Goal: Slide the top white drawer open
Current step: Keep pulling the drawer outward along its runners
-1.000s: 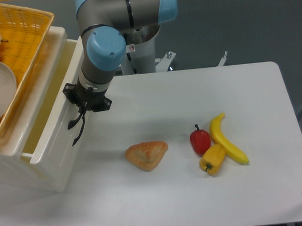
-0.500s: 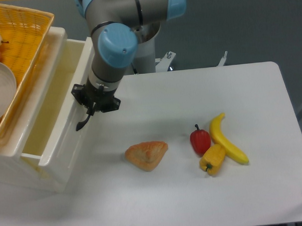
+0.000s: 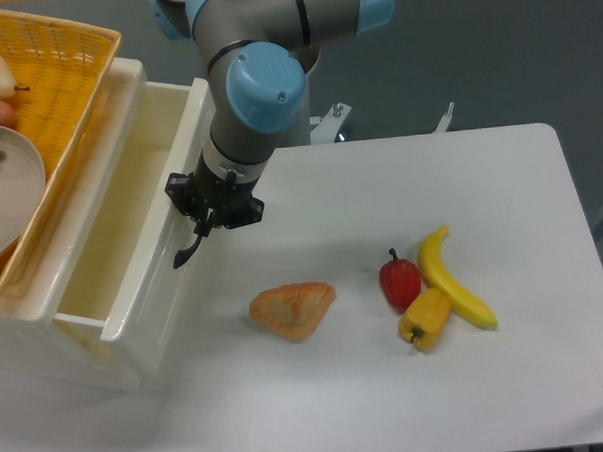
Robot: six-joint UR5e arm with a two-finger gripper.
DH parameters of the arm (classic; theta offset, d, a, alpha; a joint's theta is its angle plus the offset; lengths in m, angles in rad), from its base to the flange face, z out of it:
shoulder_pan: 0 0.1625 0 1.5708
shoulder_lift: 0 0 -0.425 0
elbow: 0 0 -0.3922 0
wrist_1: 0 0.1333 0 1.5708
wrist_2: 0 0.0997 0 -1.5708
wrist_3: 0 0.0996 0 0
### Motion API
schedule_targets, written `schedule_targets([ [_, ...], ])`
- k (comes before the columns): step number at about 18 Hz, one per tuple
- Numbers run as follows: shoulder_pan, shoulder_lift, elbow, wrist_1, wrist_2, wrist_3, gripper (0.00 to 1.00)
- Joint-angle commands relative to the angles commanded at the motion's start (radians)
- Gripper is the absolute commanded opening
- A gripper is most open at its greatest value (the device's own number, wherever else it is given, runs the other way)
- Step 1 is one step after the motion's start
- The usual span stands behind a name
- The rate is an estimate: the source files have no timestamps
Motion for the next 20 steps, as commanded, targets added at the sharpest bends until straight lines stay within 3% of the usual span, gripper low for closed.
schedule_targets([
  [20, 0.035, -0.011, 0.018, -0.002, 0.025, 0.017, 0.15],
])
